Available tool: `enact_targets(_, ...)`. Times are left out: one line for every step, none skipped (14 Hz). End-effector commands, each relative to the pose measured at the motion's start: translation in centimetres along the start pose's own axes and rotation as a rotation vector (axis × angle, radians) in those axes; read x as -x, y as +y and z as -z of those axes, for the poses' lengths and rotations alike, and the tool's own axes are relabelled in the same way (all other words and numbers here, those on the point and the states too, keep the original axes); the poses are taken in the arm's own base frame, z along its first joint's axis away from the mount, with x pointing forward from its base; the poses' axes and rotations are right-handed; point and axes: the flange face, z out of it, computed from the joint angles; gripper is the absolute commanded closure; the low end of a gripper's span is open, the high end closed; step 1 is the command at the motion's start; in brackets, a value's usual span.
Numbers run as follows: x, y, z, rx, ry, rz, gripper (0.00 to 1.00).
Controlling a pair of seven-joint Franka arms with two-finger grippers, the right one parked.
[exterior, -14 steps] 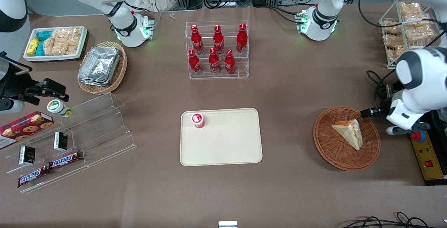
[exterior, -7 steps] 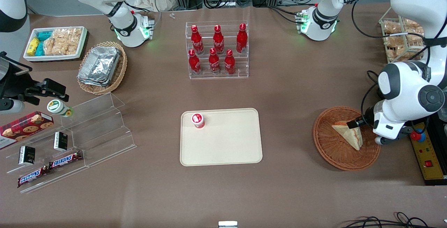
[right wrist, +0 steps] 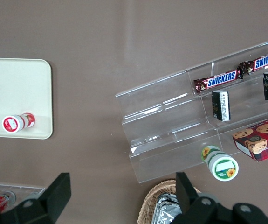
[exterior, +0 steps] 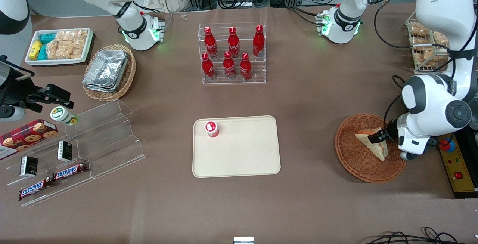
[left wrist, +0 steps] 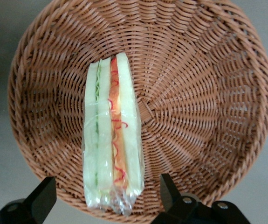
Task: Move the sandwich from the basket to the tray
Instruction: 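Lower the open left gripper and close it on the sandwich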
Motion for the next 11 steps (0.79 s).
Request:
enact_targets(-0.8, 0.3, -1.5, 0.005, 0.001, 0.02, 0.01)
enact_targets(-1.0, 0.2, -2.0, 0.002, 0.001, 0.021, 0.01)
enact_targets(-1.1, 0.2, -2.6, 0.0, 0.002, 0.021, 0.01)
enact_targets(-1.1, 0.2, -2.9, -0.001, 0.003, 0.02, 0.02)
enact_targets(-1.2, 0.0, -3.1, -0.005, -0.001, 0.022, 0.03)
enact_targets(-1.2, 0.0, -3.5, -0.009, -0.006, 0.022, 0.06)
enact_targets(-1.2, -0.1, -3.6, -0.01, -0.007, 0.022, 0.15)
enact_targets(-1.2, -0.1, -3.6, -0.01, -0.007, 0.022, 0.28)
enact_targets(-1.2, -0.1, -3.5, -0.009, -0.007, 0.022, 0.45)
enact_targets(-1.2, 0.0, -3.5, -0.01, -0.009, 0.022, 0.58)
enact_targets(-1.2, 0.0, -3.5, -0.015, -0.008, 0.034, 0.64)
